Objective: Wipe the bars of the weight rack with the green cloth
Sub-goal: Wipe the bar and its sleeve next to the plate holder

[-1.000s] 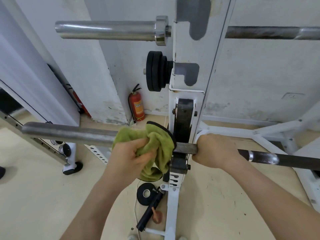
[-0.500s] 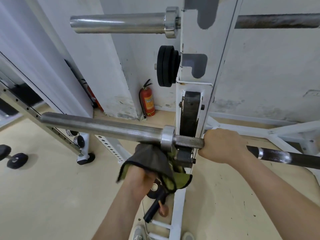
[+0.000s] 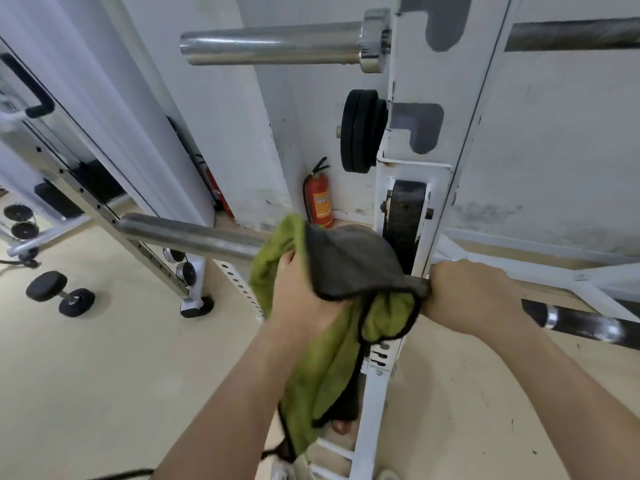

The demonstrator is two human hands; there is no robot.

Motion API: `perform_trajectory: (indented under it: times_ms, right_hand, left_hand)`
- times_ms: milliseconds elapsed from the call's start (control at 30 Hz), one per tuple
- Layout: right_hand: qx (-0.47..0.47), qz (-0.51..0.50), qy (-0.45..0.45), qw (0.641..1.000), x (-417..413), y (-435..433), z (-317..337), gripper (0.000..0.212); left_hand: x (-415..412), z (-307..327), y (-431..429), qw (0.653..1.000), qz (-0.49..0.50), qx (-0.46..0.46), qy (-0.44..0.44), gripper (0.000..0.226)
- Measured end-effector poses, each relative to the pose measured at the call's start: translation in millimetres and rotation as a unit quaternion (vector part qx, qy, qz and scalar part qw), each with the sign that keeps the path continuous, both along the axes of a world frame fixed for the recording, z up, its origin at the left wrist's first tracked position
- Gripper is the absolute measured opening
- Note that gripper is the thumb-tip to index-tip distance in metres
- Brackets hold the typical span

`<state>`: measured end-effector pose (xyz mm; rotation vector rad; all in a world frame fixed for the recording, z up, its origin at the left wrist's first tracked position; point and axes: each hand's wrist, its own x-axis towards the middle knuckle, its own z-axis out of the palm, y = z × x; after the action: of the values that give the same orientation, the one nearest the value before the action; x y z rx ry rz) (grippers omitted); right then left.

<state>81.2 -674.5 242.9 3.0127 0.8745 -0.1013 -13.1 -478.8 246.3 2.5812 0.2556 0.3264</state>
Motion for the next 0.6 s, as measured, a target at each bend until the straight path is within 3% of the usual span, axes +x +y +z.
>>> perform_trajectory:
  times_ms: [33,133,200,300,367,433,500,533,600]
  right_hand:
    - [0.001,0.003,-0.009,1.0,0,0,0,0.022]
    - [0.038,-0.005,0.075,0.996,-8,-4,11,0.015]
    - [0.103,-0.016,0.115,0.988,-19,-12,28,0.01]
    - [0.304,-0.012,-0.023,0.952,-55,-8,60,0.032]
    - [0.37,0.054,0.009,0.928,-76,17,71,0.046]
    - [0.275,0.11,0.038,0.954,-84,47,59,0.076]
    - [0.173,0.1,-0.019,0.98,-77,69,38,0.099]
    - [0.138,0.071,-0.046,0.987,-73,77,32,0.103]
    - [0.08,0.022,-0.081,0.993,-67,93,27,0.096]
  left_hand:
    - [0,8,-2,0.998,0.001,-0.002,-0.067,0.039]
    - [-1,32,7,0.997,0.013,0.036,-0.062,0.008]
    - [2,47,17,1.0,0.016,0.006,-0.021,0.02]
    - [6,66,16,0.991,-0.071,-0.105,0.048,0.019]
    - [11,71,16,0.963,-0.102,-0.237,0.078,0.02]
    - [11,76,19,0.938,-0.123,-0.297,0.127,0.021]
    - [7,75,39,0.922,-0.163,-0.299,0.187,0.008]
    - [4,73,54,0.911,-0.187,-0.295,0.217,0.016]
    - [-5,69,79,0.903,-0.179,-0.35,0.172,0.018]
